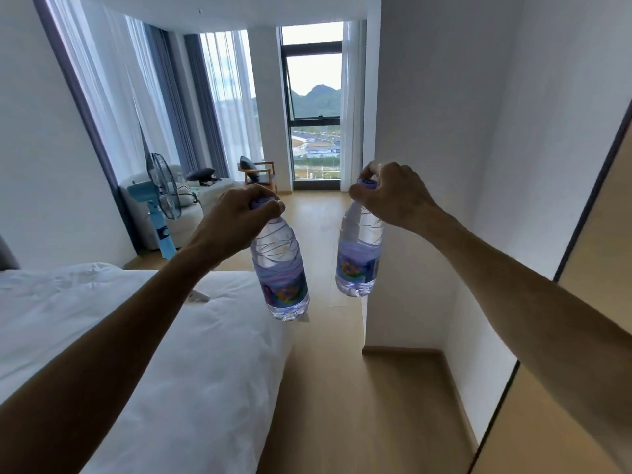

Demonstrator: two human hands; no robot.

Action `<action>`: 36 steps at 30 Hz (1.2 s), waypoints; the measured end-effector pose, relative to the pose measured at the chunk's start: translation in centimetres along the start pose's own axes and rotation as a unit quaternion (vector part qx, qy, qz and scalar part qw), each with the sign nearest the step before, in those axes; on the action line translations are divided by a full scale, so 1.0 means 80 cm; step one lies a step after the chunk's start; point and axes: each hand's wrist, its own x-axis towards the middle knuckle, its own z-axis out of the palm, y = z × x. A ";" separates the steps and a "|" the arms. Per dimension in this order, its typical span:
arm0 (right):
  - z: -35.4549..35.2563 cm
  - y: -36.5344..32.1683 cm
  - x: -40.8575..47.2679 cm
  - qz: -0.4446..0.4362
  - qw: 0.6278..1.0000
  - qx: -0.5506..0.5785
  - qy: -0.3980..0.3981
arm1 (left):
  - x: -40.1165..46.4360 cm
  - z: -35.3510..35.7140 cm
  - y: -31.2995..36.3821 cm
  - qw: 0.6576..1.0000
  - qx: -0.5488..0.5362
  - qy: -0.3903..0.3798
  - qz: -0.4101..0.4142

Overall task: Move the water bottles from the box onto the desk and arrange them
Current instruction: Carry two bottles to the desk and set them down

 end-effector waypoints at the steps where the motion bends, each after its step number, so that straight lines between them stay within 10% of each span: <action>1: 0.011 0.010 0.022 -0.002 1.000 0.003 -0.002 | 0.021 0.005 -0.011 1.000 0.004 0.006 -0.004; 36: 0.509 0.394 0.748 0.008 1.000 -0.005 0.018 | 0.785 0.222 -0.583 1.000 0.009 -0.005 0.010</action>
